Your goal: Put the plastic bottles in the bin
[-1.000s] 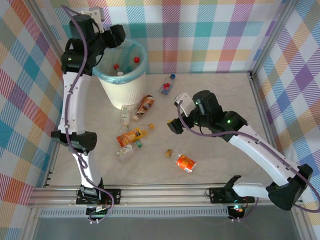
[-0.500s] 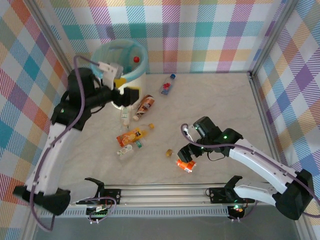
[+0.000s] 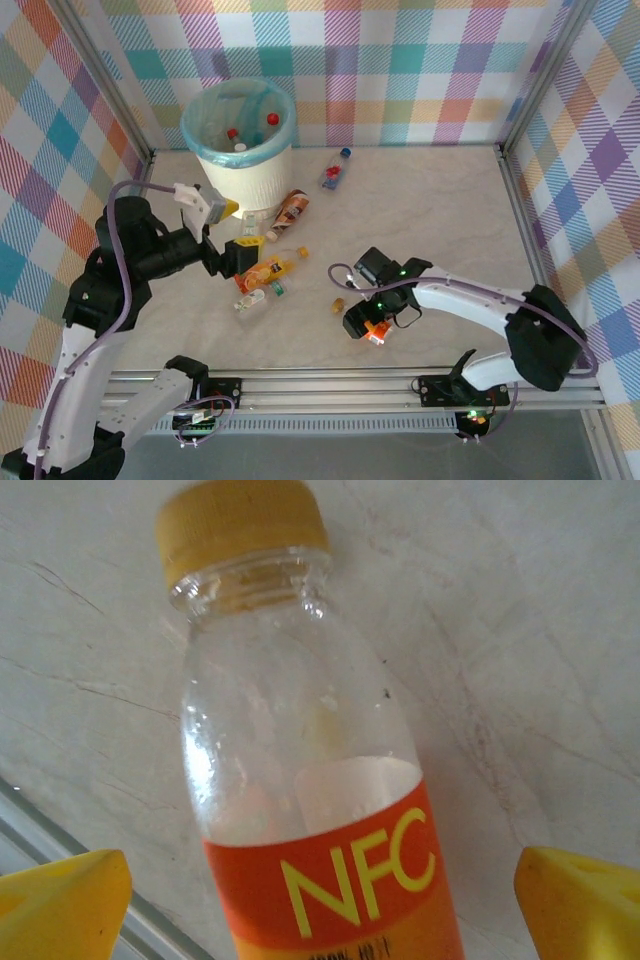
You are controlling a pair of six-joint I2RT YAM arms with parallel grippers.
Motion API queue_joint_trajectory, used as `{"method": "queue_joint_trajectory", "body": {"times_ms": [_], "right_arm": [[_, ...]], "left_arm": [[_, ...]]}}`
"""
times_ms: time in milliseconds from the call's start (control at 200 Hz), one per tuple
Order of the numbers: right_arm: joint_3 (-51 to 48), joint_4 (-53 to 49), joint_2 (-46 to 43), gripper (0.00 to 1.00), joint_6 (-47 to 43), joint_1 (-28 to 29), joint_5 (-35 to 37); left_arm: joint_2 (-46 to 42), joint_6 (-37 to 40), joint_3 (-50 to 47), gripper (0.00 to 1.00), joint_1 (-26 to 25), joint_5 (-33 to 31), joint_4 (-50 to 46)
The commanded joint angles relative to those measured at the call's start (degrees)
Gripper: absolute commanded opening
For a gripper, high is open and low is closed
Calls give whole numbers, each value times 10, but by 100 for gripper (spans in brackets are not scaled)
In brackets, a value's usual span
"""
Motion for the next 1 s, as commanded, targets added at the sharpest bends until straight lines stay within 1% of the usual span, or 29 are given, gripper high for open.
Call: {"method": "queue_joint_trajectory", "body": {"times_ms": [0, 175, 245, 315, 405, 500, 630, 725, 830, 910, 995], "right_arm": [[18, -9, 35, 96, 21, 12, 7], [35, -24, 93, 85, 32, 23, -2], [36, -25, 99, 78, 34, 26, -3], [36, -25, 91, 73, 38, 27, 1], [40, -27, 65, 68, 39, 28, 6], [53, -34, 30, 64, 34, 27, 12], [88, -50, -24, 62, 27, 28, 26], [120, -43, -68, 60, 16, 27, 35], [145, 1, -118, 58, -2, 27, 37], [158, 50, -148, 57, -14, 27, 30], [171, 98, -164, 57, -33, 27, 6]], "left_arm": [[-19, 18, -11, 92, -3, -16, -13], [-27, 18, -19, 92, -3, -36, -15], [-27, 20, -19, 92, -3, -46, -19], [-26, 19, -18, 92, -3, -58, -19], [-23, 1, -16, 90, -3, -69, -10], [-8, -24, -9, 88, -3, -48, -3], [25, -109, -7, 86, -3, -28, 39], [63, -207, -7, 82, -3, -28, 83], [123, -314, 11, 79, -3, -28, 105], [168, -359, 38, 77, -6, 7, 104], [200, -381, 58, 78, -23, 53, 122]]}}
